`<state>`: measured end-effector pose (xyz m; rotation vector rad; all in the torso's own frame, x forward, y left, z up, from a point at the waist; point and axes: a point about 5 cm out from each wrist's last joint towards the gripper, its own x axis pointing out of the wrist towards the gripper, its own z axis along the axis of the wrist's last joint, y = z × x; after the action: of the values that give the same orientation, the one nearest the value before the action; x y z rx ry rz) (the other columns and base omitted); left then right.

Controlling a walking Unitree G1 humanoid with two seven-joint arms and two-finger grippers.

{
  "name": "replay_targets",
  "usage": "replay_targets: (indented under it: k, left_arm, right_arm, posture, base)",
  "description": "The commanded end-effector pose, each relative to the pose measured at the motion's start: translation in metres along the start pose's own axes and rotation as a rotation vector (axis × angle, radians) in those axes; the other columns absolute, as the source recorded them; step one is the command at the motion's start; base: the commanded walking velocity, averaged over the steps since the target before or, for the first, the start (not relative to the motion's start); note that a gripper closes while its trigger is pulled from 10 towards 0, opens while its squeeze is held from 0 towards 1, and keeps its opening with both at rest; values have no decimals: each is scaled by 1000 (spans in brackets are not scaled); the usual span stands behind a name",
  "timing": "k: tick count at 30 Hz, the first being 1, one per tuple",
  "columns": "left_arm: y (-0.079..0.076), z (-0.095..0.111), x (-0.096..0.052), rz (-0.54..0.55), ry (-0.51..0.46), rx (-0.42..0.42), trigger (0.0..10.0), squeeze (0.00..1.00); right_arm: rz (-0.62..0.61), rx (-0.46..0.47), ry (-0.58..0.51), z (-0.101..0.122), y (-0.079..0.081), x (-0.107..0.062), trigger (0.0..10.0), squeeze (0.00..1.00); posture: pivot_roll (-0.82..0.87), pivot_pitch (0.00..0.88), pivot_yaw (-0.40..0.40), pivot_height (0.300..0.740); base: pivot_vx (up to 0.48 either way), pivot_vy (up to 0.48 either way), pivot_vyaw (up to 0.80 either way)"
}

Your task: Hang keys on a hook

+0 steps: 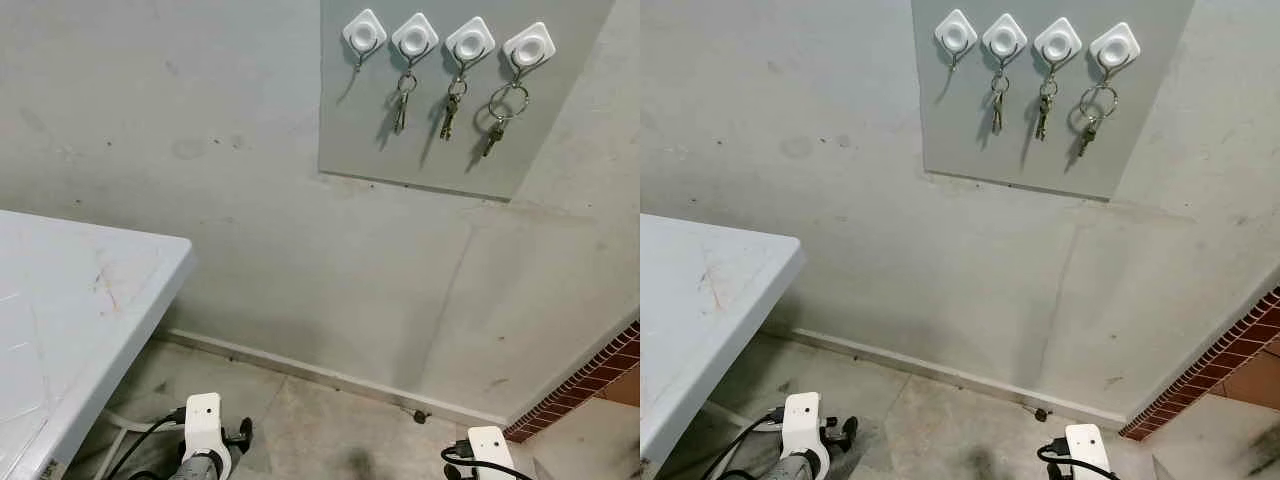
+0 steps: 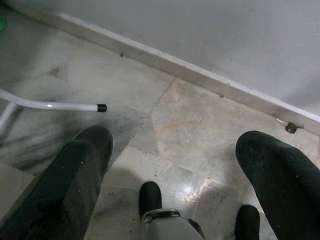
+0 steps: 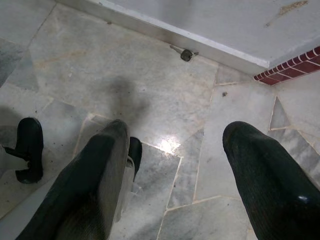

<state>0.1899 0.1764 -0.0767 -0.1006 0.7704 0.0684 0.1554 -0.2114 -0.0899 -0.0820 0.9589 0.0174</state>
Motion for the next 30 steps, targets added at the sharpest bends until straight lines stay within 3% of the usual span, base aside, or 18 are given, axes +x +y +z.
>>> replay_targets:
  k: [1,4,19,30]
  left_arm:
    - [1,-1,0,2,9,-3,10000,0]
    - [-1,-1,0,-7,9,4,10000,0]
    - [-2,-7,-2,-8,28,-15,10000,0]
    - [-7,-3,0,-14,21,-37,10000,0]
  right_arm:
    - [4,9,9,0,2,1,10000,0]
    - [14,4,17,1,7,2,10000,0]
    - [42,7,38,-4,19,2,10000,0]
    - [39,24,42,-6,20,2,10000,0]
  posture:
    - [3,0,12,740]
    - [1,0,14,740]
    - [-2,0,23,740]
    - [-7,0,23,740]
  base:
    - [0,0,0]
    - [0,0,0]
    - [0,0,-750]
    - [0,-444,-751]
